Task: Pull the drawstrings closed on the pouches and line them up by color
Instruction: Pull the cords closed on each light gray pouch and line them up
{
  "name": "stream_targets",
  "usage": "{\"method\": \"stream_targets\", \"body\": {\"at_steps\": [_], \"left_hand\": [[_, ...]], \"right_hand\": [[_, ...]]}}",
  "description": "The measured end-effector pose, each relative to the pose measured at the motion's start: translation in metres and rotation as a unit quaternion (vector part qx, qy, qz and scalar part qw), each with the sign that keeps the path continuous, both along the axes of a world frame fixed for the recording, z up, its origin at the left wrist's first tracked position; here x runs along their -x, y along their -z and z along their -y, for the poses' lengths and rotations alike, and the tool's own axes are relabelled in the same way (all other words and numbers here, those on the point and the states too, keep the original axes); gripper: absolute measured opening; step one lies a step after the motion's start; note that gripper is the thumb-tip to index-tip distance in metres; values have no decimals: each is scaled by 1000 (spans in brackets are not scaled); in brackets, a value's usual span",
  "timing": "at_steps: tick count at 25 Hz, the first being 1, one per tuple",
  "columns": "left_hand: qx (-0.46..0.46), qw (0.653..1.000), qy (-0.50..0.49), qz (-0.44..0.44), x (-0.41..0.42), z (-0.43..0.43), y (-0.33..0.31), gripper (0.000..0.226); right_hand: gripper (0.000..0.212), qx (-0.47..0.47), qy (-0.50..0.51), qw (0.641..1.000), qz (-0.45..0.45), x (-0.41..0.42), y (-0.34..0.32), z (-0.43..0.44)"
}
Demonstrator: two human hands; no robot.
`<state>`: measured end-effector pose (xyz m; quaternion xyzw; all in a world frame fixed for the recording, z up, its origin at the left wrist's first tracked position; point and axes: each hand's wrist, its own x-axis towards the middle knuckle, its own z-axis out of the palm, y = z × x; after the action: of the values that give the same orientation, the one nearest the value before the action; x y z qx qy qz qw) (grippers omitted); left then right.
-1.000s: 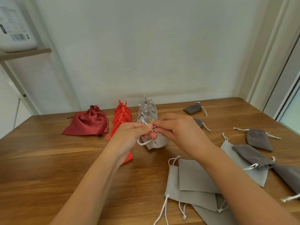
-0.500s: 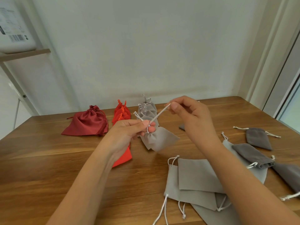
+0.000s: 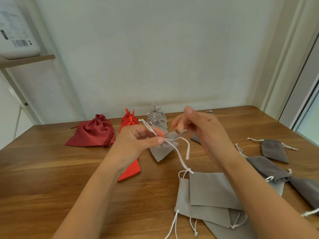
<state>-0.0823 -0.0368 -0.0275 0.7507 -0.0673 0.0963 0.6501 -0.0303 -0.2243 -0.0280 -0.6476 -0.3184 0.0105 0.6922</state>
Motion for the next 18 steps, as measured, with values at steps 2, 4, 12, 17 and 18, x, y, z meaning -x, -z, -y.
{"method": "stream_targets", "body": {"at_steps": [2, 4, 12, 17, 18], "left_hand": [[-64, 997, -7, 38, 2, 2, 0, 11], [-93, 993, -17, 72, 3, 3, 0, 11], [-99, 985, -48, 134, 1, 3, 5, 33], [-134, 975, -89, 153, -4, 4, 10, 34], [-142, 973, -94, 157, -4, 4, 10, 32]], "right_hand": [[19, 75, 56, 995, 24, -1, 1, -2], [16, 155, 30, 986, 51, -1, 4, -6], [13, 170, 95, 976, 99, 8, 7, -12], [9, 171, 145, 959, 171, 10, 10, -17], [9, 170, 157, 953, 193, 10, 11, -18]]}}
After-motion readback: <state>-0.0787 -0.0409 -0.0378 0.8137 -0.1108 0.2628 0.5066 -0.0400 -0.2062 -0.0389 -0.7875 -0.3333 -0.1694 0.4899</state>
